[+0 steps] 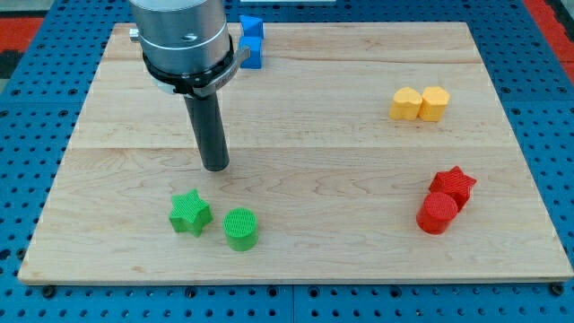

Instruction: Slide your arm a bit up and right

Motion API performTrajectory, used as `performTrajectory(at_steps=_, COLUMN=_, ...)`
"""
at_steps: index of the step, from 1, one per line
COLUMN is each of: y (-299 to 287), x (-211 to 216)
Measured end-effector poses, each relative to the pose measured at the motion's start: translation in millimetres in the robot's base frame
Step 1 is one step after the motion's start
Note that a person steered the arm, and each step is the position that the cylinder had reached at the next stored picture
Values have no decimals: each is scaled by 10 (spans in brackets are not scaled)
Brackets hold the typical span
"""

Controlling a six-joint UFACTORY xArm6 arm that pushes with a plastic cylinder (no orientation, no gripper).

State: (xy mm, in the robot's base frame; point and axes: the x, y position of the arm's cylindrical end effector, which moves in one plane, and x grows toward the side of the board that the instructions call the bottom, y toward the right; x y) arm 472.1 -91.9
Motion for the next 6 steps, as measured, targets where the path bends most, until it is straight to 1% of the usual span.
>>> performTrajectory(at_steps=2, y=-59, x=-71)
performTrajectory(at_steps=3, y=429, x=-793)
performTrajectory(at_steps=4, y=1065, x=-1355)
performTrajectory(at_steps=5, y=1474, x=-1426)
performTrajectory(at_steps=6, y=1476, x=-1461)
